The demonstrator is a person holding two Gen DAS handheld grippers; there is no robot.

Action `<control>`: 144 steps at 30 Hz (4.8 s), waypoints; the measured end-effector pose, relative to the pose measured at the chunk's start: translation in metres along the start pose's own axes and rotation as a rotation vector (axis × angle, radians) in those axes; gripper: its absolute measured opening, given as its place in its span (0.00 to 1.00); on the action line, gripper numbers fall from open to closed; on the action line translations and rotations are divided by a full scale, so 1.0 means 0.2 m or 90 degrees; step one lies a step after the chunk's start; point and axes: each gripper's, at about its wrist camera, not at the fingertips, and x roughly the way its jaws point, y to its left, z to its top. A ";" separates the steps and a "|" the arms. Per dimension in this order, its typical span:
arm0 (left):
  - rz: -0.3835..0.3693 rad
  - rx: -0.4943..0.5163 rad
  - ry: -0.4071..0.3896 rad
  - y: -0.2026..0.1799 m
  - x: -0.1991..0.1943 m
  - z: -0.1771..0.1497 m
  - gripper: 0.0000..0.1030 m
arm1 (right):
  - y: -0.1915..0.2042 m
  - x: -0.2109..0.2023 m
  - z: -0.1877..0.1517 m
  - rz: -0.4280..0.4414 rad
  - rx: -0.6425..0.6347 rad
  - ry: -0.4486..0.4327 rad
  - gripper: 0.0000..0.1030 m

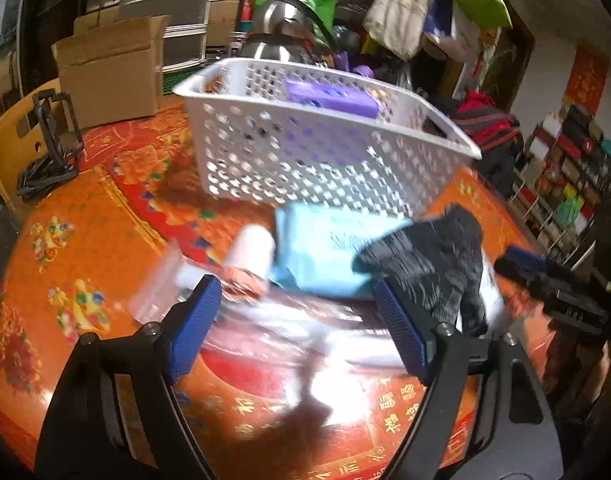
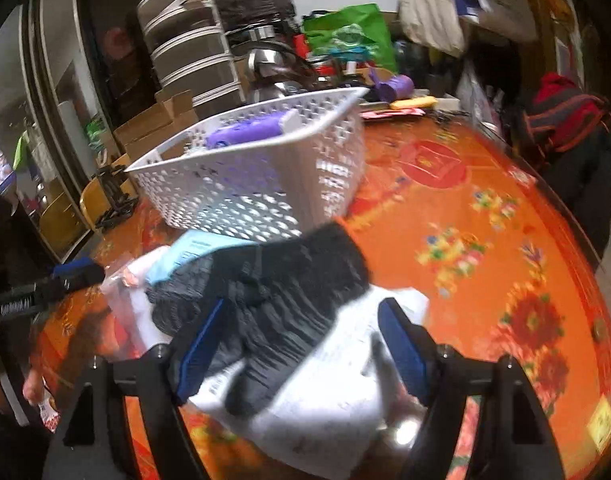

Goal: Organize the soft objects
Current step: 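Lower both grippers onto the black knit glove and close on it, then lift the black glove into the white basket and open both grippers, then lower both grippers onto the light blue wet toilet paper pack and close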

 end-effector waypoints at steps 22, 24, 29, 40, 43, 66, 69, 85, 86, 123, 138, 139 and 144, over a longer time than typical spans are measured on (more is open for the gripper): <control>-0.026 0.004 0.032 -0.25 0.26 0.03 0.61 | -0.08 0.27 0.12 -0.014 -0.035 0.034 0.66; -0.028 0.008 0.032 -0.26 0.26 0.03 0.59 | -0.08 0.27 0.12 -0.013 -0.037 0.035 0.65; -0.034 0.013 0.031 -0.27 0.27 0.03 0.50 | -0.08 0.28 0.12 -0.001 -0.039 0.041 0.58; -0.070 0.020 0.043 -0.29 0.31 0.01 0.15 | -0.05 0.28 0.11 -0.001 -0.054 0.047 0.37; -0.076 0.024 0.028 -0.29 0.29 0.00 0.13 | -0.03 0.26 0.10 -0.010 -0.062 0.041 0.32; -0.116 0.061 -0.110 -0.19 -0.27 0.23 0.11 | 0.19 -0.24 0.23 0.039 -0.078 -0.100 0.24; -0.107 0.069 -0.119 -0.19 -0.31 0.36 0.11 | 0.25 -0.27 0.35 0.037 -0.092 -0.114 0.24; -0.048 0.016 -0.049 -0.12 0.10 1.31 0.11 | 0.28 0.16 0.97 -0.051 -0.076 -0.095 0.24; -0.038 0.019 -0.042 -0.12 0.16 1.34 0.12 | 0.29 0.21 0.99 -0.065 -0.081 -0.089 0.24; 0.032 -0.004 -0.057 0.03 -0.02 0.52 0.78 | 0.13 0.02 0.52 -0.040 -0.076 -0.088 0.75; -0.020 0.018 0.004 -0.01 0.12 0.06 0.73 | 0.30 0.14 -0.03 0.038 -0.059 0.017 0.72; -0.023 0.021 0.006 -0.01 0.13 0.05 0.69 | 0.32 0.17 -0.03 0.037 -0.068 0.024 0.68; -0.057 0.043 0.031 -0.04 0.23 0.07 0.50 | 0.37 0.27 -0.02 0.035 -0.092 0.056 0.56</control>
